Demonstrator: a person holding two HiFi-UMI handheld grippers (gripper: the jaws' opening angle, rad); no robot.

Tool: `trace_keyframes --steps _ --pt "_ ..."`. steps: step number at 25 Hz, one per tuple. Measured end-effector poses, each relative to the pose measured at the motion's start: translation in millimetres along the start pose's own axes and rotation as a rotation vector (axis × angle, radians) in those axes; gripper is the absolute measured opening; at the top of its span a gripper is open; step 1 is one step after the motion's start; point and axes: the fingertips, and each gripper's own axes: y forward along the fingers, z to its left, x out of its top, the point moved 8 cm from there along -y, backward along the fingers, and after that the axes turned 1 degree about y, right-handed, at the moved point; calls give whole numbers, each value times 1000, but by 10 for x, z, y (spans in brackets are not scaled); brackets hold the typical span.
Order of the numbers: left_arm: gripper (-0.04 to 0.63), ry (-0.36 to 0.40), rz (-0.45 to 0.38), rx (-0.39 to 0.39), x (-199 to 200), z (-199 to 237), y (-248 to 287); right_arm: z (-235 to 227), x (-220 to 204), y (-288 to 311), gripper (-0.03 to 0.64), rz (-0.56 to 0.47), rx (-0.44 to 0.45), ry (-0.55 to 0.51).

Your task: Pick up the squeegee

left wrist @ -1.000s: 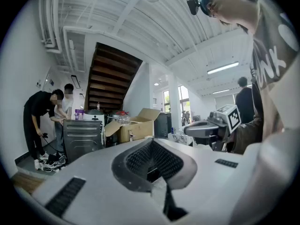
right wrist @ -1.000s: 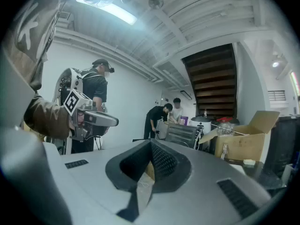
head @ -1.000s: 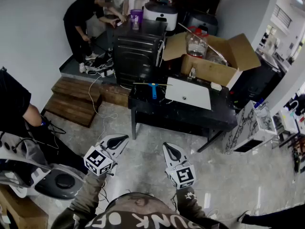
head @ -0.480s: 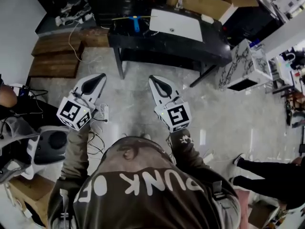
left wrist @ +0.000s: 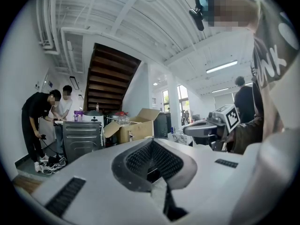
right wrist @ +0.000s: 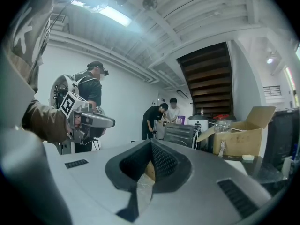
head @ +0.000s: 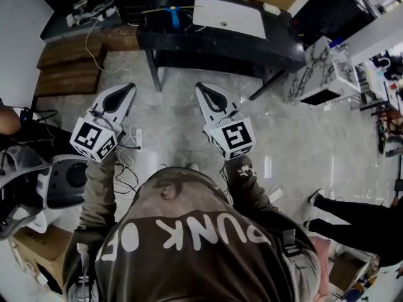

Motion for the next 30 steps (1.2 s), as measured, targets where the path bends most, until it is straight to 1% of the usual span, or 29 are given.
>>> trace_keyframes --steps 2,3,4,5,10,11,12,14,15,19,23,27,30 --pt "3 0 -2 -1 -13 -3 6 -20 -28 5 11 -2 -9 9" --pt "3 0 -2 0 -22 -2 9 -24 -42 13 43 -1 -8 13" --pt "3 -1 -1 0 -31 2 10 -23 -56 22 138 2 -1 17" --pt "3 -3 1 1 -40 5 9 -20 -67 31 217 6 7 22" --pt "3 -3 5 5 -38 28 -7 -9 -61 88 356 14 16 8" --pt "3 -3 5 7 -45 31 -8 -11 -68 105 409 16 19 10" --pt "3 -3 4 7 -56 34 -6 -17 -79 122 480 17 21 14" --pt "3 1 4 7 -85 41 1 -33 -103 142 585 14 21 19" --pt "3 3 4 5 -99 38 3 -39 -110 133 595 11 17 19" --pt "3 -8 18 10 -90 -17 -5 -48 -122 42 595 11 7 12" --pt "3 0 21 12 -41 -56 43 -115 -120 -4 595 7 7 12" --pt "3 13 24 17 -8 -150 125 -216 -146 -86 595 3 13 12" --pt "3 16 32 35 13 -242 218 -342 -181 -149 595 -9 27 13"
